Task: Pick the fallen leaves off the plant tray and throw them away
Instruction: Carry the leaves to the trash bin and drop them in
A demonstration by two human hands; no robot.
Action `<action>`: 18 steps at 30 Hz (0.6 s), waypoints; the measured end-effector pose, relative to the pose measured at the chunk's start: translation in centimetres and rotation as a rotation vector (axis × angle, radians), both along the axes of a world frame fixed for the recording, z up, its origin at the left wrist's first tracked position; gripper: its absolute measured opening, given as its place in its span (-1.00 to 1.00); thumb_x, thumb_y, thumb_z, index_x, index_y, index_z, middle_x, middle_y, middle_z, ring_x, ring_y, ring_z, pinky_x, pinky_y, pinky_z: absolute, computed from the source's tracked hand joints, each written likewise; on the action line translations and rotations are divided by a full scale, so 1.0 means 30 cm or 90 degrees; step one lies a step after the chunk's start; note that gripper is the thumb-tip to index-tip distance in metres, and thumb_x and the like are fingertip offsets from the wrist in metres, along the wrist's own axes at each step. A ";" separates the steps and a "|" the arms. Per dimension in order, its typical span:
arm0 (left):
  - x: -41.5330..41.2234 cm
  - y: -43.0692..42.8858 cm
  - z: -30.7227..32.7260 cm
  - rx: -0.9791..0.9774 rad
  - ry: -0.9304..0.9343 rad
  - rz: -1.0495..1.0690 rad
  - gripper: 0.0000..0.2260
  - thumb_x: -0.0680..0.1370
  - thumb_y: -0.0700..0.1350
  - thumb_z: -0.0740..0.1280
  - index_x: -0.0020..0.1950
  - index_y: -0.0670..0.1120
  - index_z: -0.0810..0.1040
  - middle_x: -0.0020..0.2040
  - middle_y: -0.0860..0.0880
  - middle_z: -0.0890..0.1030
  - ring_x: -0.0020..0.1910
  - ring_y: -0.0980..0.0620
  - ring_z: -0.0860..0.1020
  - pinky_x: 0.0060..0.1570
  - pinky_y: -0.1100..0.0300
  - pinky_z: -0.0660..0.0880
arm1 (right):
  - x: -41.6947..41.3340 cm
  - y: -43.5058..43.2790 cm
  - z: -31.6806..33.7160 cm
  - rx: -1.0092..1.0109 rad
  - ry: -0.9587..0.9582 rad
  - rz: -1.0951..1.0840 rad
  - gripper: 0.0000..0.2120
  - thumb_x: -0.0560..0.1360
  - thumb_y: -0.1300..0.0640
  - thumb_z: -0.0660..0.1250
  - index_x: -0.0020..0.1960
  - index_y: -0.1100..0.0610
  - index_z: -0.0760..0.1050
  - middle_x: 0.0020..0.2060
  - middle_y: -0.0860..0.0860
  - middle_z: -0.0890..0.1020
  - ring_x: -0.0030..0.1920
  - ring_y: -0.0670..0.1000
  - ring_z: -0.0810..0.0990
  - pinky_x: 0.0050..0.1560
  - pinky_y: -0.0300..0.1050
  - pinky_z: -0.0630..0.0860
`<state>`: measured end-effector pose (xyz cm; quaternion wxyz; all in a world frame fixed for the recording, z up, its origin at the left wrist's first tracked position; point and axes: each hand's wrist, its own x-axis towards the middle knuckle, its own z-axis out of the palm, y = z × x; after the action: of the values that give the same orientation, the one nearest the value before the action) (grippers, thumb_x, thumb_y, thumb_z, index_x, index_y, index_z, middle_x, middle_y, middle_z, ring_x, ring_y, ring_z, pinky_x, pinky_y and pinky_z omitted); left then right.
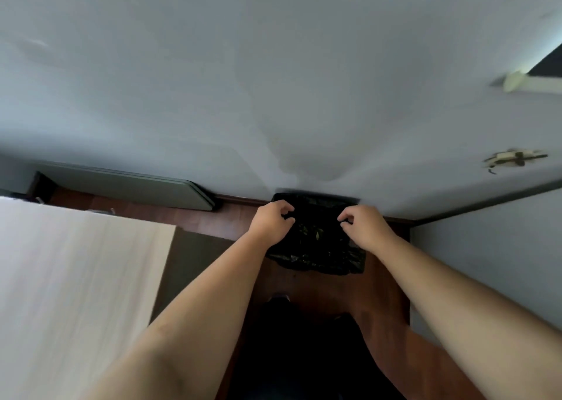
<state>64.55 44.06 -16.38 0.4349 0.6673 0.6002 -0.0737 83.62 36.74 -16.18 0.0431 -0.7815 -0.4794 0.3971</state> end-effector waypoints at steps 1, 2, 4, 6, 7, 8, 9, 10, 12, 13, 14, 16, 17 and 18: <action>-0.009 -0.008 0.036 0.013 -0.006 0.015 -0.72 0.52 -0.11 0.34 0.22 -0.04 0.55 0.21 -0.04 0.61 0.23 -0.02 0.54 0.23 0.16 0.44 | -0.003 0.007 0.033 0.012 -0.001 0.009 -0.85 0.49 0.21 0.30 0.00 0.13 0.62 0.04 0.09 0.66 -0.04 0.11 0.63 0.05 -0.05 0.56; -0.021 -0.019 0.080 0.029 -0.011 0.032 -0.73 0.51 -0.12 0.34 0.21 -0.05 0.56 0.19 -0.05 0.62 0.22 -0.02 0.55 0.23 0.17 0.44 | -0.010 0.014 0.071 0.026 -0.006 0.022 -0.86 0.48 0.21 0.30 -0.02 0.10 0.62 0.00 0.09 0.68 -0.05 0.11 0.63 0.03 -0.05 0.57; -0.047 -0.040 0.166 0.072 -0.023 0.058 -0.74 0.50 -0.13 0.34 0.18 -0.08 0.57 0.16 -0.07 0.64 0.19 -0.03 0.57 0.22 0.17 0.45 | -0.026 0.030 0.143 0.058 -0.014 0.050 -0.85 0.46 0.21 0.31 -0.05 0.10 0.63 -0.02 0.10 0.70 -0.02 0.12 0.63 0.06 -0.05 0.56; -0.095 -0.080 0.271 0.118 -0.028 0.085 -0.75 0.50 -0.13 0.33 0.17 -0.09 0.57 0.15 -0.08 0.64 0.14 -0.06 0.59 0.19 0.14 0.48 | -0.067 0.043 0.233 0.095 -0.012 0.096 -0.84 0.46 0.23 0.30 -0.03 0.15 0.64 -0.01 0.12 0.70 0.04 0.13 0.62 0.11 -0.08 0.51; -0.129 -0.107 0.324 0.142 -0.028 0.099 -0.75 0.51 -0.13 0.33 0.17 -0.08 0.57 0.15 -0.08 0.63 0.13 -0.07 0.60 0.19 0.12 0.50 | -0.097 0.048 0.277 0.111 -0.015 0.122 -0.84 0.46 0.23 0.30 -0.03 0.16 0.64 -0.01 0.13 0.70 0.06 0.13 0.62 0.12 -0.09 0.50; -0.170 -0.134 0.376 0.166 -0.024 0.114 -0.76 0.51 -0.13 0.32 0.17 -0.08 0.57 0.14 -0.08 0.63 0.12 -0.07 0.60 0.18 0.10 0.50 | -0.132 0.055 0.320 0.128 -0.016 0.146 -0.84 0.46 0.23 0.31 -0.02 0.17 0.64 0.00 0.14 0.70 0.07 0.14 0.62 0.12 -0.10 0.50; -0.207 -0.159 0.416 0.187 -0.018 0.127 -0.76 0.50 -0.13 0.33 0.16 -0.08 0.57 0.13 -0.08 0.63 0.11 -0.07 0.60 0.18 0.09 0.51 | -0.165 0.061 0.355 0.142 -0.016 0.164 -0.84 0.45 0.23 0.31 -0.03 0.17 0.64 0.00 0.15 0.70 0.07 0.14 0.62 0.12 -0.10 0.50; -0.262 -0.194 0.459 0.210 -0.008 0.154 -0.76 0.49 -0.14 0.33 0.15 -0.08 0.58 0.13 -0.08 0.64 0.11 -0.08 0.60 0.17 0.08 0.51 | -0.216 0.066 0.396 0.160 -0.010 0.192 -0.84 0.45 0.23 0.32 -0.03 0.16 0.65 -0.01 0.15 0.70 0.07 0.14 0.62 0.12 -0.10 0.51; -0.389 -0.280 0.540 0.247 0.013 0.221 -0.77 0.48 -0.14 0.33 0.13 -0.07 0.58 0.13 -0.08 0.64 0.12 -0.09 0.59 0.16 0.10 0.51 | -0.341 0.064 0.476 0.196 0.007 0.260 -0.84 0.44 0.23 0.32 -0.04 0.15 0.65 -0.02 0.14 0.71 0.05 0.13 0.63 0.10 -0.11 0.51; -0.460 -0.327 0.579 0.265 0.026 0.254 -0.77 0.49 -0.13 0.33 0.14 -0.07 0.58 0.13 -0.08 0.63 0.12 -0.08 0.59 0.15 0.11 0.51 | -0.414 0.062 0.515 0.213 0.016 0.298 -0.84 0.44 0.22 0.32 -0.05 0.14 0.65 -0.02 0.14 0.71 0.04 0.13 0.64 0.09 -0.12 0.51; -0.521 -0.371 0.613 0.275 0.039 0.283 -0.77 0.50 -0.12 0.32 0.14 -0.06 0.58 0.14 -0.07 0.62 0.12 -0.07 0.58 0.15 0.11 0.50 | -0.480 0.057 0.551 0.230 0.024 0.332 -0.84 0.44 0.21 0.32 -0.05 0.14 0.65 -0.03 0.13 0.71 0.04 0.12 0.64 0.08 -0.12 0.51; -0.673 -0.491 0.688 0.301 0.071 0.365 -0.78 0.51 -0.08 0.32 0.14 -0.02 0.58 0.14 -0.05 0.62 0.12 -0.05 0.58 0.16 0.10 0.50 | -0.653 0.023 0.630 0.266 0.050 0.416 -0.84 0.45 0.20 0.32 -0.04 0.14 0.65 -0.02 0.12 0.71 0.05 0.13 0.64 0.08 -0.11 0.51; -0.748 -0.558 0.719 0.311 0.085 0.407 -0.78 0.51 -0.07 0.32 0.14 -0.01 0.58 0.14 -0.04 0.62 0.12 -0.04 0.58 0.16 0.10 0.51 | -0.743 -0.003 0.660 0.277 0.058 0.463 -0.83 0.46 0.20 0.31 -0.03 0.14 0.65 0.00 0.11 0.70 0.05 0.12 0.63 0.09 -0.11 0.51; -0.822 -0.628 0.747 0.320 0.102 0.447 -0.77 0.50 -0.06 0.31 0.14 -0.01 0.59 0.14 -0.04 0.63 0.12 -0.03 0.58 0.17 0.10 0.51 | -0.833 -0.032 0.684 0.286 0.068 0.509 -0.83 0.47 0.19 0.31 -0.01 0.13 0.64 0.01 0.10 0.69 0.05 0.11 0.62 0.09 -0.12 0.51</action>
<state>39.88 25.22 6.02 0.2100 0.4998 0.8217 0.1757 58.63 35.77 4.35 0.0793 -0.4853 -0.8142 0.3086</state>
